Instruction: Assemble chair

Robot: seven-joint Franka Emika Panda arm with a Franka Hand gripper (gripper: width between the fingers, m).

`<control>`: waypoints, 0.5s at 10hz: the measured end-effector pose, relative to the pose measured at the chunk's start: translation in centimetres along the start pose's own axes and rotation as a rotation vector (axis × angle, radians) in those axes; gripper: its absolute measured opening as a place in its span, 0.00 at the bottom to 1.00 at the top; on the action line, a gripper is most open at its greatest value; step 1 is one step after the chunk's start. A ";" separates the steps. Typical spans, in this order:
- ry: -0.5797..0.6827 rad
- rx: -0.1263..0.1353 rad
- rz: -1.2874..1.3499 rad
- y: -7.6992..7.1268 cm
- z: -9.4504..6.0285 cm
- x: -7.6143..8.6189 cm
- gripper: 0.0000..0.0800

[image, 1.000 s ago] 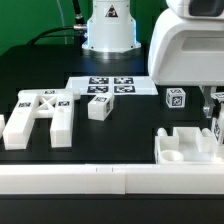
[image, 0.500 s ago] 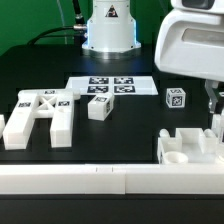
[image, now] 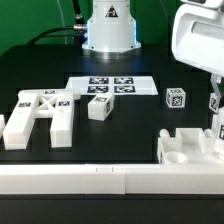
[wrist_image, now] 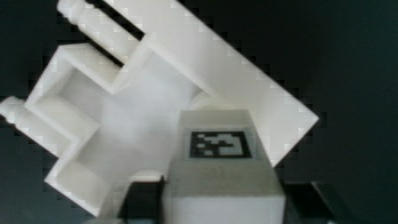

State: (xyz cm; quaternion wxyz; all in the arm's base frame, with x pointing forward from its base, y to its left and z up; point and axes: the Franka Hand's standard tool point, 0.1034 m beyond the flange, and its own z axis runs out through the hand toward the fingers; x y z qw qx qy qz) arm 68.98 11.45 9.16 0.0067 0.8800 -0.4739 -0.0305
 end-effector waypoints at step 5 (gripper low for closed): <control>0.012 0.059 0.310 0.0 0.1 -1.1 0.37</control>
Offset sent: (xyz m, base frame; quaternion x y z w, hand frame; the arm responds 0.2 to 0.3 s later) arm -0.0156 0.0022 -0.0081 0.0029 0.0165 0.2019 0.9793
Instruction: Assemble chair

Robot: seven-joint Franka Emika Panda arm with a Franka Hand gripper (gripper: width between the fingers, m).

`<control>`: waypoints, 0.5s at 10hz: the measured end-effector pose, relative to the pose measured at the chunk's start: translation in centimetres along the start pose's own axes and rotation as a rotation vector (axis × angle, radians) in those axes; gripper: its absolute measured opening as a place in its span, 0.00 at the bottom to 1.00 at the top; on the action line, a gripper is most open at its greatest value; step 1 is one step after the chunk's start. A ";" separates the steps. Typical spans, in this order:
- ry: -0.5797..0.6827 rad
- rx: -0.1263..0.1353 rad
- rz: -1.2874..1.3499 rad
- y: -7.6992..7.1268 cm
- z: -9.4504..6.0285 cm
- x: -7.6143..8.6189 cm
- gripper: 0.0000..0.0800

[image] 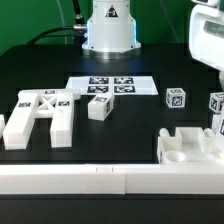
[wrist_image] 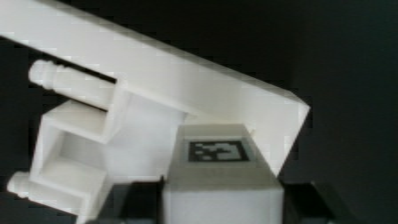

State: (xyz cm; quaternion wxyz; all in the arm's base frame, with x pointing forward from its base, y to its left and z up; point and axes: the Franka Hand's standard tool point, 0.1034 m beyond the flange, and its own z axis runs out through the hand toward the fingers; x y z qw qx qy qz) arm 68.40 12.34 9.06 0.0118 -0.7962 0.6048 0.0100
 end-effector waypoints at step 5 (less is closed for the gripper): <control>-0.011 0.001 0.043 0.0 0.1 -0.1 0.71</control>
Offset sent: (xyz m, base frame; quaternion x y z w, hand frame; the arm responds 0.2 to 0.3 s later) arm 0.0000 0.0000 0.0000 0.0000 0.0000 0.0000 1.0000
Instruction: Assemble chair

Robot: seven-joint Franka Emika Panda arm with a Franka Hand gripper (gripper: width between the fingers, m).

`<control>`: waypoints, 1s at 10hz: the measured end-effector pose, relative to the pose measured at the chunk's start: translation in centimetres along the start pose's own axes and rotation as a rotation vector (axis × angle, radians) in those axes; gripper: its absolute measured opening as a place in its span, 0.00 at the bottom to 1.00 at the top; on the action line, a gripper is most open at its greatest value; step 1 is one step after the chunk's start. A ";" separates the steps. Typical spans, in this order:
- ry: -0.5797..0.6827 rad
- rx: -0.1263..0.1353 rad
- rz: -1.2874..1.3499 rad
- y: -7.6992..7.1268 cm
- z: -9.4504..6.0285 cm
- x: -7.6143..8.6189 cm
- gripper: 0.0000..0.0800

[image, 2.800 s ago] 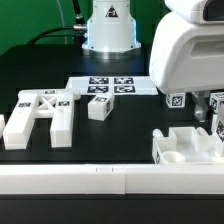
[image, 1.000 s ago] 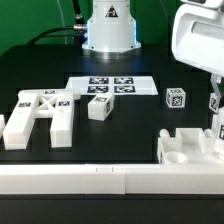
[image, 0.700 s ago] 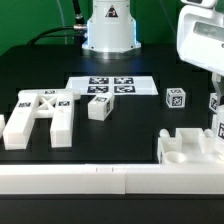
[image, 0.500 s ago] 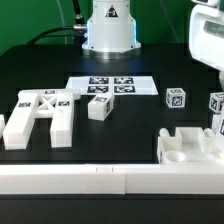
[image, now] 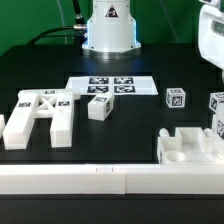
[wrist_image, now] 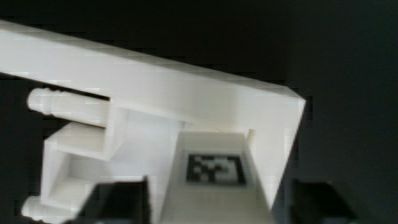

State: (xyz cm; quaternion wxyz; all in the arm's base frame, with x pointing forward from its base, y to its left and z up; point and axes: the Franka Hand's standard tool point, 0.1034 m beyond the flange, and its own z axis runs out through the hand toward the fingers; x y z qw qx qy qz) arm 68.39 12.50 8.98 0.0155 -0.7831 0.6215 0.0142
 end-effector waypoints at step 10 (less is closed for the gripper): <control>0.006 0.003 -0.782 0.3 0.1 0.5 0.81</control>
Offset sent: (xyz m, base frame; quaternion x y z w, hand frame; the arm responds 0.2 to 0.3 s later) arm 0.0000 0.0000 0.0000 0.0000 0.0000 -0.1296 0.9916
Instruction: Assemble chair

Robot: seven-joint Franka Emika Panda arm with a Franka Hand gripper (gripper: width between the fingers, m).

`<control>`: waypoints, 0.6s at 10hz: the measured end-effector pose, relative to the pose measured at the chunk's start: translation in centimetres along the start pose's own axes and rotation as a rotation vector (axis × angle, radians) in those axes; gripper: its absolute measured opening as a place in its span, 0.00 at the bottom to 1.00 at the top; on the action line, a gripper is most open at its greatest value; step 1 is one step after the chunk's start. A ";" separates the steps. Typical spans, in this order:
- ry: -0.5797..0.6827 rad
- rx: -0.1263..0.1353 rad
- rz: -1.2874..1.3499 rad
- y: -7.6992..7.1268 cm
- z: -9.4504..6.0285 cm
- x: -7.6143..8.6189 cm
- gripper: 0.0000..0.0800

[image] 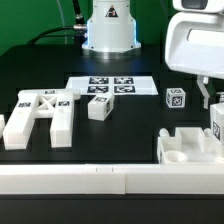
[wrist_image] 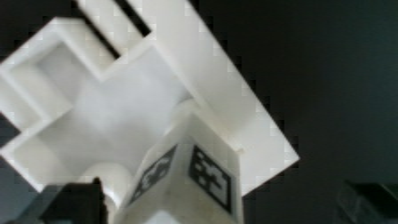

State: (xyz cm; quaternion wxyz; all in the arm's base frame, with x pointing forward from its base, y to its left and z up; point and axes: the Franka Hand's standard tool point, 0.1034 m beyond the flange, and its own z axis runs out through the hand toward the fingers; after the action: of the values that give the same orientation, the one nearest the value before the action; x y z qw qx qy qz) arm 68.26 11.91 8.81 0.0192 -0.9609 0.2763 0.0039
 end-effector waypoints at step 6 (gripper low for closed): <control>0.013 0.005 -0.468 0.6 0.0 0.8 0.81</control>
Offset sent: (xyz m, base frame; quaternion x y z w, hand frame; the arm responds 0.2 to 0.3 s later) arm -0.0018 -0.0033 -0.0012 0.0126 0.0083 -0.1403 0.9900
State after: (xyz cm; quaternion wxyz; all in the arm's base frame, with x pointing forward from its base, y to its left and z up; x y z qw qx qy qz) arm 68.61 11.02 8.73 0.0200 -0.9987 0.0459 -0.0073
